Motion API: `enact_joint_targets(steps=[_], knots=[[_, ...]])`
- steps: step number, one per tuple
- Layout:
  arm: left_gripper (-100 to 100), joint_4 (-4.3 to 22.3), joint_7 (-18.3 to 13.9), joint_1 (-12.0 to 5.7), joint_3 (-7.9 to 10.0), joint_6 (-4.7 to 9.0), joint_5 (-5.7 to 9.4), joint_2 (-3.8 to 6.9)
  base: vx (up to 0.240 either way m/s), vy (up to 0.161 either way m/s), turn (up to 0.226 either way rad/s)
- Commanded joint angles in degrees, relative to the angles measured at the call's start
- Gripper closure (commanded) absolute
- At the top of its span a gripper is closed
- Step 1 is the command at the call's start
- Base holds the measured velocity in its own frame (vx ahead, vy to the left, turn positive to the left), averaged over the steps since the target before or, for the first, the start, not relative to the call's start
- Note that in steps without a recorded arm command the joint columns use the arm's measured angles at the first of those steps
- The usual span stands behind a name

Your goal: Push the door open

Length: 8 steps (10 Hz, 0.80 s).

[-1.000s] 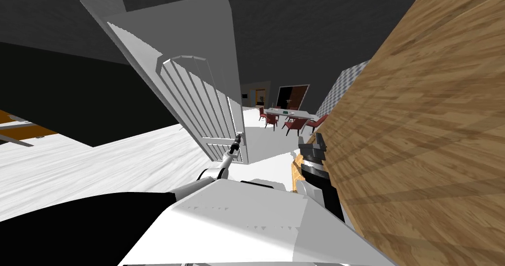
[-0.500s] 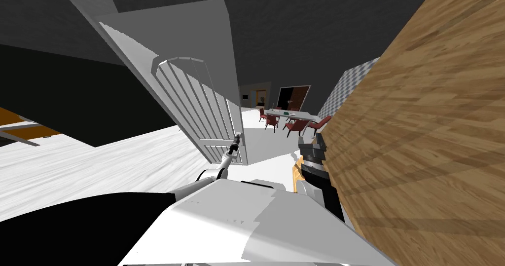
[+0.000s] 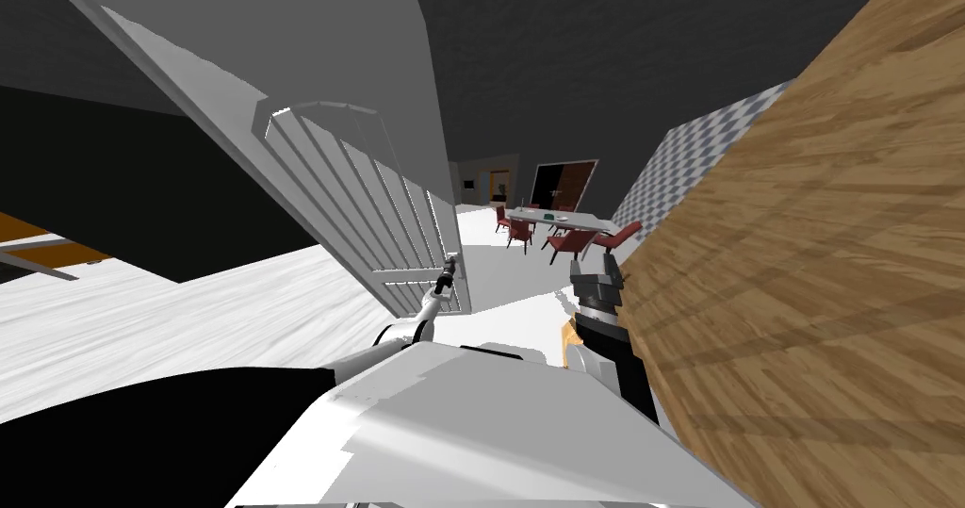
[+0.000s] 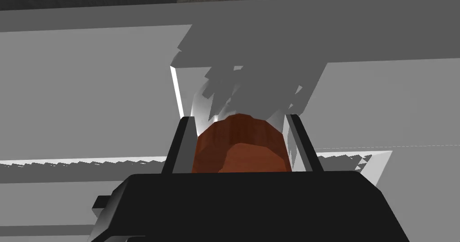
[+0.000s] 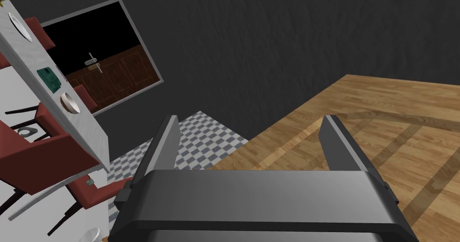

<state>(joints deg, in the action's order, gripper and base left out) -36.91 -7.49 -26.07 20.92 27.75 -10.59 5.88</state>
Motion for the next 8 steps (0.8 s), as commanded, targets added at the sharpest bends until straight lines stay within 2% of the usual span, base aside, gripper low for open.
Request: enact_joint_targets(steps=[1, 5, 7, 8], knots=[[100, 0.0, 0.4, 0.06, 1.33, 0.07, 0.37, 0.92, 0.198, -0.061, 0.058], [100, -0.2, 1.1, 0.44, 3.89, -0.25, 1.03, 1.86, 0.203, -0.077, 0.056], [100, -0.2, 1.1, 0.44, 3.89, -0.25, 1.03, 1.86, 0.098, -0.043, 0.024], [100, -0.3, 1.5, 0.64, 5.22, -0.41, 1.37, 2.34, 0.125, -0.041, 0.019]])
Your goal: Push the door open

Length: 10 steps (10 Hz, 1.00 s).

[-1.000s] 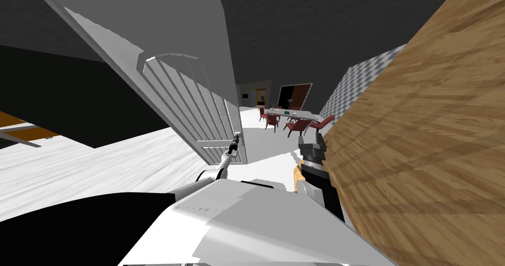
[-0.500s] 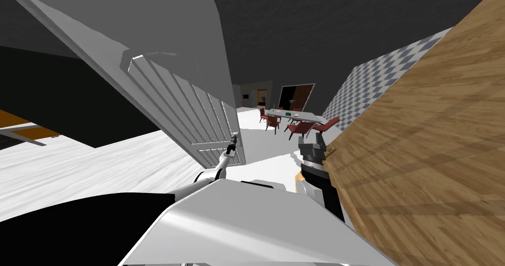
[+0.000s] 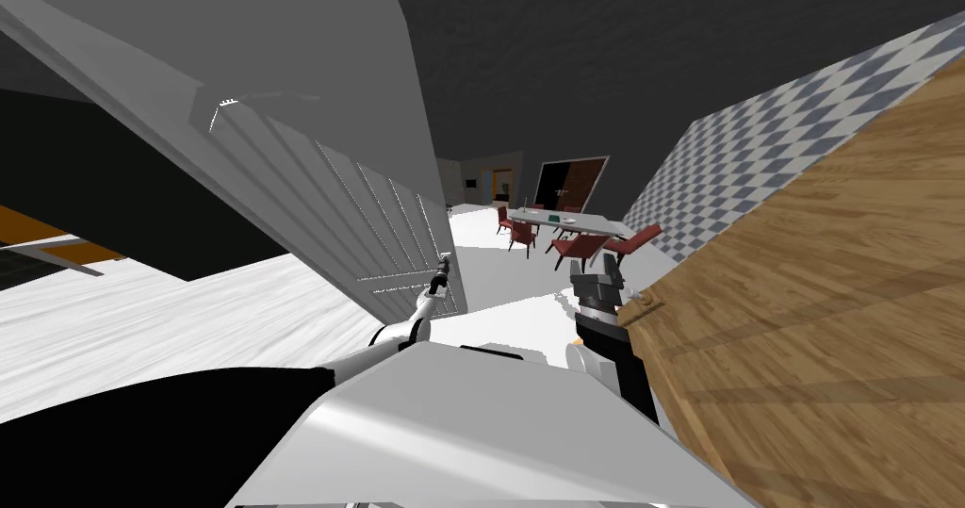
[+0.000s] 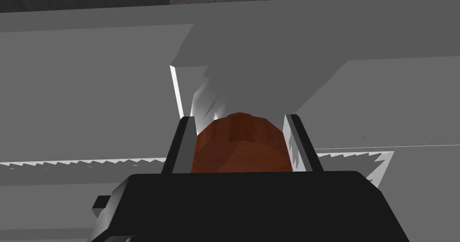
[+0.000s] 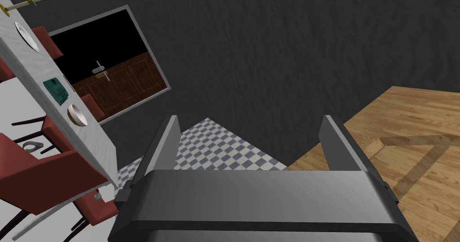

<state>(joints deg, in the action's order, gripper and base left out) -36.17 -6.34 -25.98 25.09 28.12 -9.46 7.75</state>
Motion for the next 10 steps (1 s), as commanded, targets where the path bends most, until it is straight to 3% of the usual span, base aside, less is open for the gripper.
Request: enact_joint_targets(steps=[1, 5, 6, 8, 10], knots=[[100, -1.1, 0.4, 0.60, 1.38, -0.82, 0.33, 0.59, 0.173, -0.079, 0.079], [100, -1.2, 0.6, 0.70, 2.04, -0.90, 0.50, 0.82, 0.087, -0.044, 0.028], [100, -1.3, 1.0, 0.89, 3.33, -1.06, 0.83, 1.28, 0.133, -0.072, 0.054], [100, -1.3, 1.2, 1.03, 4.24, -1.17, 1.07, 1.61, 0.185, -0.086, 0.071], [100, -1.3, 1.2, 1.03, 4.24, -1.17, 1.07, 1.61, 0.081, -0.022, 0.014]])
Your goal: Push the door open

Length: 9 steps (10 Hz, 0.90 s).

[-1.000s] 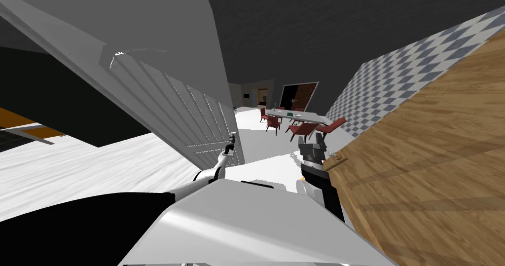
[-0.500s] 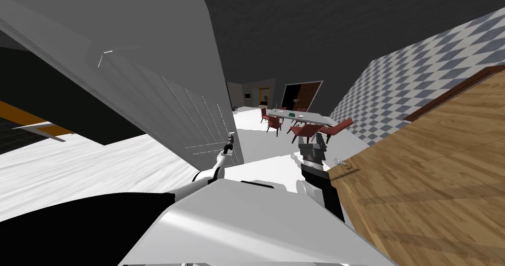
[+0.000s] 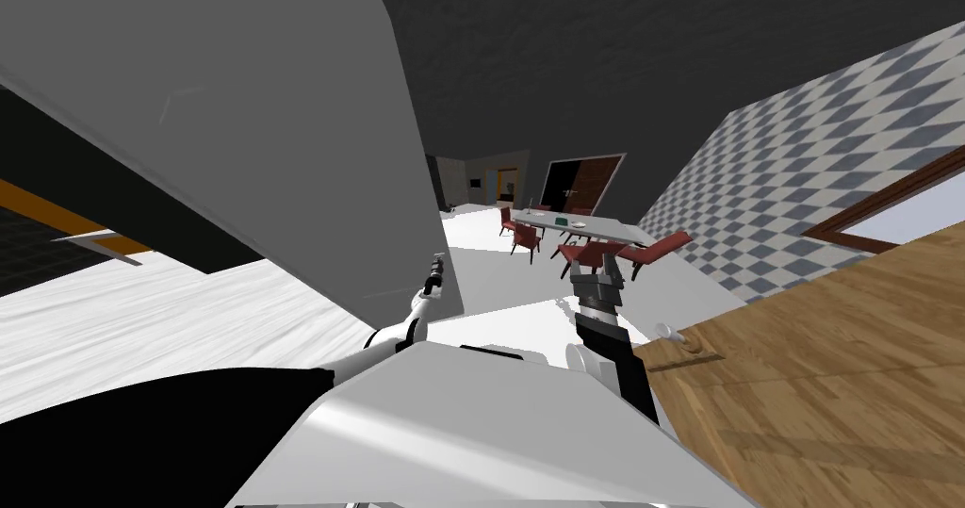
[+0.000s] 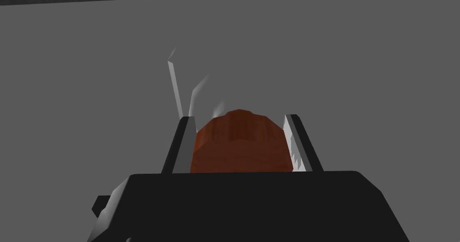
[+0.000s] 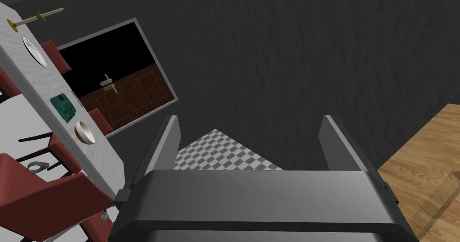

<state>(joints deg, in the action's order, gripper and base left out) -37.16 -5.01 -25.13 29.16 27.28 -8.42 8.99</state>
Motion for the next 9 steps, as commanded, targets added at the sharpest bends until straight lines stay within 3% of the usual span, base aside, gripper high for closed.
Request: enact_joint_targets(steps=[1, 8, 9], knots=[[100, -0.4, 0.2, 0.35, 1.30, -0.48, 0.33, 0.77, 0.120, -0.047, 0.043], [100, -0.7, 1.1, 0.81, 4.41, -0.86, 1.13, 1.86, 0.180, -0.078, 0.057], [100, -0.4, 1.1, 0.82, 4.21, -0.78, 1.06, 1.72, 0.080, -0.016, 0.033]])
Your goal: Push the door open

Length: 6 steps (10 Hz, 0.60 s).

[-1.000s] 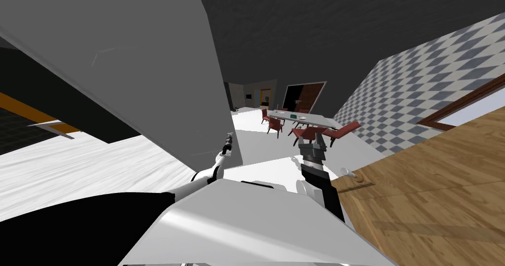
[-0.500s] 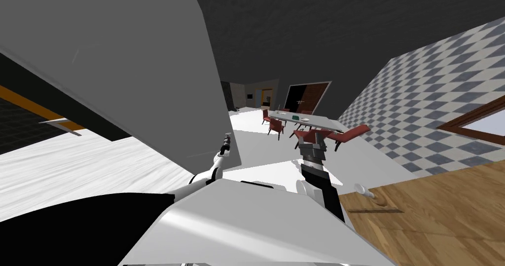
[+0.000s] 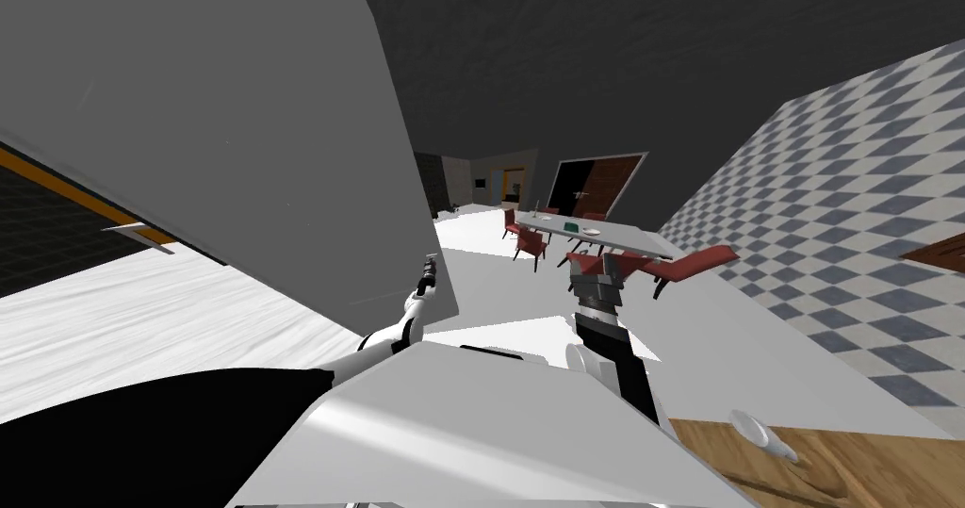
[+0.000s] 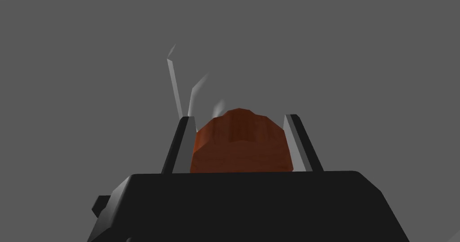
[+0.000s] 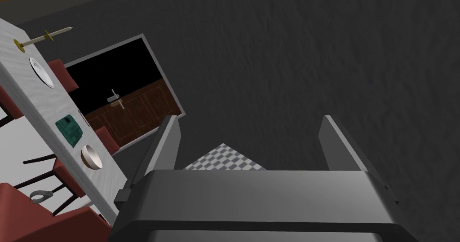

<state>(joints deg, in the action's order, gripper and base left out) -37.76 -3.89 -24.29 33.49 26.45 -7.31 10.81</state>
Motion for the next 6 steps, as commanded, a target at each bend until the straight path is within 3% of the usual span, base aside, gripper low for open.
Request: enact_joint_targets(steps=[1, 6], knots=[[100, -0.1, 0.3, 0.19, 0.93, -0.03, 0.20, 0.29, 0.164, -0.009, 0.047], [100, -0.3, 1.1, 0.80, 3.86, -0.12, 0.83, 1.21, 0.199, -0.038, 0.050]])
